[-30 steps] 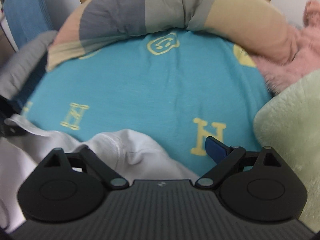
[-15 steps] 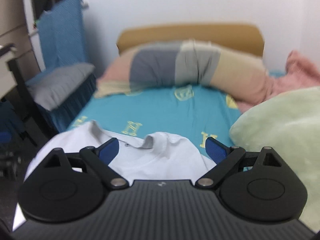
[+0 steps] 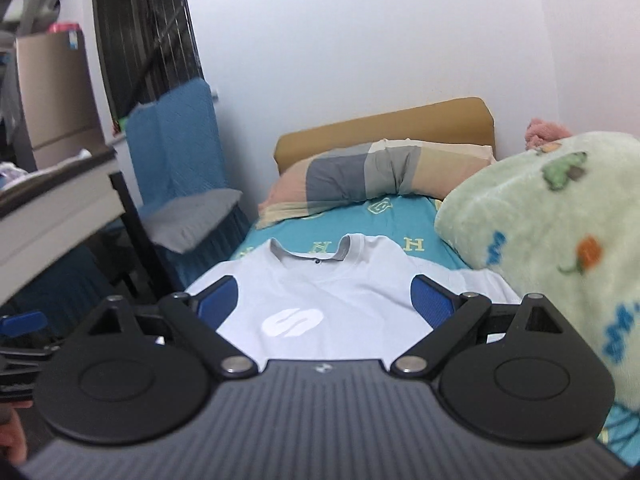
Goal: Fold clothes
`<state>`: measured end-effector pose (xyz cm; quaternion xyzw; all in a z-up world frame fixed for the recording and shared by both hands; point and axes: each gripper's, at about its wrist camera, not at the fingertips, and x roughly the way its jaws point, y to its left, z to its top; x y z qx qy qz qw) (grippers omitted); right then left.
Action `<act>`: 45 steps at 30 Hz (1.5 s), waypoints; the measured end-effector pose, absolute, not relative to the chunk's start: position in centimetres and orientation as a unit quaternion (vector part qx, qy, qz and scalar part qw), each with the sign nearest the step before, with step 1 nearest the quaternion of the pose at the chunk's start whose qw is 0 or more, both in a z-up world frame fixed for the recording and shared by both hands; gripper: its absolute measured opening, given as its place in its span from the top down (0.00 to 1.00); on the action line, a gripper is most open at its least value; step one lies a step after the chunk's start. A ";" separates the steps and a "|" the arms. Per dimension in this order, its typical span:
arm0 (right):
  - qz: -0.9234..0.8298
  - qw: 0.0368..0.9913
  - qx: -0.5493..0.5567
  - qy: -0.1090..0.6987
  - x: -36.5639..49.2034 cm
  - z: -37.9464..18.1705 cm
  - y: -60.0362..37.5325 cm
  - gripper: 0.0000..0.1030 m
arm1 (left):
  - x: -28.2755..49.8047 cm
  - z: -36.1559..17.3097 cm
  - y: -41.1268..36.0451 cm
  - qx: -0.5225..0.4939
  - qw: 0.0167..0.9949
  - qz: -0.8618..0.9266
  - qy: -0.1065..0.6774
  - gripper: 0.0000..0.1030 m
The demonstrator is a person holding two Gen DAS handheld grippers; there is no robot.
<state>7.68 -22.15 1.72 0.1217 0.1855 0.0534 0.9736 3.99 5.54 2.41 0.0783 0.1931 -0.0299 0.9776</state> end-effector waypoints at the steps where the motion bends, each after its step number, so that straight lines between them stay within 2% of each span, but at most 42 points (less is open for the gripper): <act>1: 0.056 0.975 0.121 0.180 6.9 1.7 -22.2 0.08 | 3.5 2.3 5.5 0.079 0.978 -0.028 0.190 0.00; 16: 0.062 0.980 0.100 0.157 5.5 0.1 -21.5 0.08 | 5.5 0.0 5.2 0.061 0.970 0.006 0.236 0.00; 27: 0.035 0.977 0.111 0.179 7.0 -1.5 -22.0 0.08 | 9.4 -2.0 6.8 0.046 0.959 0.034 0.278 0.02; 39: 0.022 0.972 0.109 0.205 9.4 -3.8 -21.4 0.08 | 12.4 -3.9 6.7 0.049 0.957 0.026 0.286 0.03; 42: 0.013 0.971 0.112 0.210 9.9 -4.5 -21.3 0.08 | 14.0 -4.8 7.0 0.037 0.950 0.025 0.310 0.03; 45: 0.001 0.968 0.124 0.220 10.5 -5.3 -21.6 0.08 | 16.1 -5.9 8.2 0.027 0.939 0.039 0.341 0.08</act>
